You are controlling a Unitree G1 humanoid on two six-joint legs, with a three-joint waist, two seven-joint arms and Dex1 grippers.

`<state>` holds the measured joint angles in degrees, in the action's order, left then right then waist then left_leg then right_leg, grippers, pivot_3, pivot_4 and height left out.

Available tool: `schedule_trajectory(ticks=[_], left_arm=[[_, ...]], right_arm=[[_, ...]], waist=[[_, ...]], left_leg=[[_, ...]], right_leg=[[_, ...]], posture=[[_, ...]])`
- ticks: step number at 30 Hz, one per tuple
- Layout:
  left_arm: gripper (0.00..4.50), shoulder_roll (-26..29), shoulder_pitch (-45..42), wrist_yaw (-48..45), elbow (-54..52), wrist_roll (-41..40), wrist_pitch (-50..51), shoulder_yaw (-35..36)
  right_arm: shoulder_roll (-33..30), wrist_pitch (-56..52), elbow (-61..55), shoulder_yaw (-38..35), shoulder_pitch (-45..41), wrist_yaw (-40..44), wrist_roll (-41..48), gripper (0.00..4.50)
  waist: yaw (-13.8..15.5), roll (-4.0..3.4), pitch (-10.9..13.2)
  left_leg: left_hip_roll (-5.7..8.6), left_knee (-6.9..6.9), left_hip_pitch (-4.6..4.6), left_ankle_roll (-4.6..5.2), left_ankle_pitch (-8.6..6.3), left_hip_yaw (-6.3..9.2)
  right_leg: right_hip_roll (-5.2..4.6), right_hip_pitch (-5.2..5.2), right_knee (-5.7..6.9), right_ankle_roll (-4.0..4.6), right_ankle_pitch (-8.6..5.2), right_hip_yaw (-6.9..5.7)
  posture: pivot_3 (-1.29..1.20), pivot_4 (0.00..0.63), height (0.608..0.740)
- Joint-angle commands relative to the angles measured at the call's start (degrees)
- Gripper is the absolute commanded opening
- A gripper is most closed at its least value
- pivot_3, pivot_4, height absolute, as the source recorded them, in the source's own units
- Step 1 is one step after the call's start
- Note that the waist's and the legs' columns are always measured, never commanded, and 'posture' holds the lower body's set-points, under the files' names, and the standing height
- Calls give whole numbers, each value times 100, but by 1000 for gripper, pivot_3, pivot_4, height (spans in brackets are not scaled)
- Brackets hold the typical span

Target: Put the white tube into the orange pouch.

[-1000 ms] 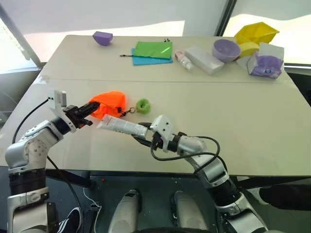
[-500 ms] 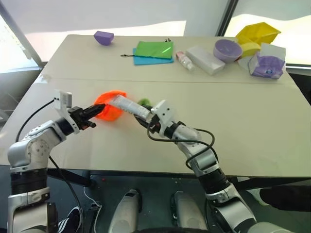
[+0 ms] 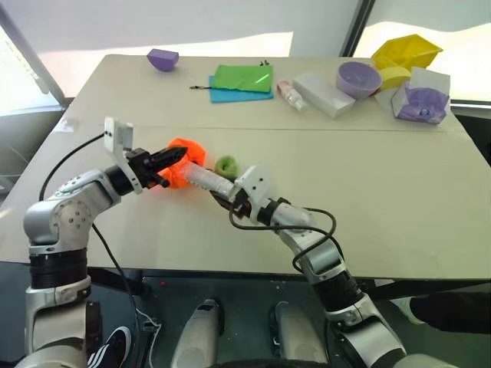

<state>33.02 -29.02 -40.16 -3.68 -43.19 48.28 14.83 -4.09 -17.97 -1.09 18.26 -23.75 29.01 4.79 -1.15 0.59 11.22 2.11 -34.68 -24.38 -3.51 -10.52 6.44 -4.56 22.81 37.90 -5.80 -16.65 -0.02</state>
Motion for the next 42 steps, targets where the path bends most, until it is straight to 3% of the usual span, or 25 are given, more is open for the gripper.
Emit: schedule_trajectory(ticks=[1, 7, 11, 18, 30, 36, 42], left_arm=[[0, 47, -14, -124, -274, 14, -99, -115], [0, -86, 202, -68, -622, -12, -37, -377], [0, -53, 516, -119, -789, 327, -315, -648], [0, -470, 731, 244, -1116, 386, -515, -699], [0, -560, 972, 309, -1567, 458, -428, -983], [0, -575, 920, 279, -1536, 539, -500, -1071], [0, -560, 897, 207, -1519, 570, -518, -1103]], right_arm=[[112, -80, -496, -151, -154, 18, 229, 2293], [221, -181, -358, -385, -374, -348, 170, 2293], [-19, -303, -429, -206, -259, -237, 16, 2293], [-397, -311, -381, 312, -257, 65, -343, 2293], [-67, 50, 1, 101, -825, 63, -307, 2293], [-304, 384, 290, 878, -827, 727, -693, 2293], [-412, 818, 627, 986, -1013, 885, -966, 2293]], waist=[[-11, 0, 0], [2, 1, 0], [7, 0, 0], [5, 0, 0], [8, 0, 0], [5, 1, 0], [-5, 1, 0]], left_leg=[[0, 0, 1, 0, 0, -1], [-1, 0, 1, -2, 1, 0], [0, 3, 1, -2, 1, -1], [0, 0, 1, -1, 1, 0], [1, -1, 2, -2, 2, -1], [2, -1, 2, -2, 2, -1], [2, -1, 4, -2, 2, -2]], right_leg=[[0, 0, 0, 0, 0, 1], [1, 2, 5, 1, 0, 1], [-3, 2, 4, 1, 0, 2], [-3, 0, 4, 3, -1, 2], [1, 0, 4, 1, 0, 1], [2, -1, 4, 1, -1, 1], [3, -2, 5, 1, -1, 0]], posture=[[0, 150, 740], [0, 150, 740], [0, 150, 740], [0, 150, 740], [0, 150, 740], [0, 150, 740], [0, 150, 740]])
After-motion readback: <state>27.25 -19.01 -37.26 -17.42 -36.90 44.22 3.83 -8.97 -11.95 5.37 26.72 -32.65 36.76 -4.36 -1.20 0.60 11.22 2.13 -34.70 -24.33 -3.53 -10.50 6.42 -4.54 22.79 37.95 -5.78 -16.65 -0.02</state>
